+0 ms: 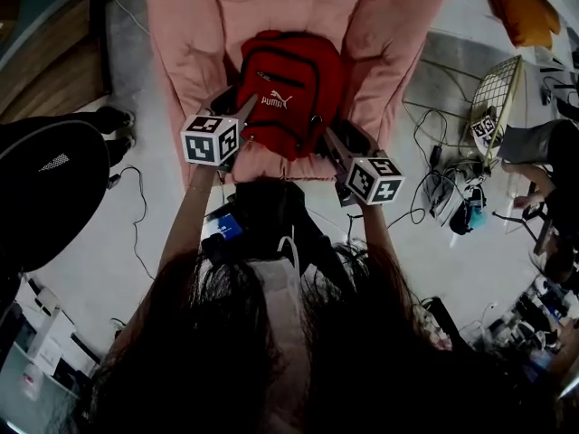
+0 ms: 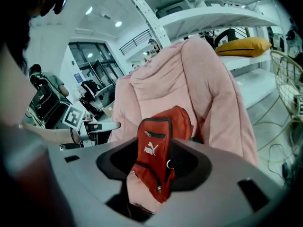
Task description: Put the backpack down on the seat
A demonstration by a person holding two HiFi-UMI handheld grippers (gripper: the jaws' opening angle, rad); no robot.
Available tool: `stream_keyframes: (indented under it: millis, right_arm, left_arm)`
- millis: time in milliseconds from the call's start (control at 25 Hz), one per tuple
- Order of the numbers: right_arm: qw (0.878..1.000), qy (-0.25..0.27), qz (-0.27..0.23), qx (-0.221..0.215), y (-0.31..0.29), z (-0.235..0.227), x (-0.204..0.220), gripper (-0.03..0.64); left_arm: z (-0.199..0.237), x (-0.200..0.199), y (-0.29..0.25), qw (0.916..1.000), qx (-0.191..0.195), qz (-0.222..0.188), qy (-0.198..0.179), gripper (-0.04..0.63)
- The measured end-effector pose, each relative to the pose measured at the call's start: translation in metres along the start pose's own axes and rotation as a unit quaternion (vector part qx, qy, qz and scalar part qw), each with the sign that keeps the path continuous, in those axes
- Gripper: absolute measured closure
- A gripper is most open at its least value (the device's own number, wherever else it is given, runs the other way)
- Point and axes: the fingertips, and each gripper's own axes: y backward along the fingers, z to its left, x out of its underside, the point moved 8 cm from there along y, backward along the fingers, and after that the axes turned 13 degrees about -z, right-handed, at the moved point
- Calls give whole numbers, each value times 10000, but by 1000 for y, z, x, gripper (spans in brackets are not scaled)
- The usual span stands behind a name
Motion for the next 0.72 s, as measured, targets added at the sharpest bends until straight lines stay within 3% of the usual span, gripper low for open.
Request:
stream_keyframes:
  millis: [240, 480, 720]
  right_arm:
    - [9973, -54, -713, -150, 43, 35, -24, 423]
    - [9926, 10, -1170, -314, 92, 67, -43, 486]
    - [9868, 139, -1521, -541, 130, 91, -47, 509]
  left_arm:
    - [-56, -25, 37, 9979, 535, -235, -283, 396]
    - [-122, -56, 77, 9904, 1114, -645, -507, 396]
    - [-162, -60, 118, 9851, 1221, -812, -897, 426]
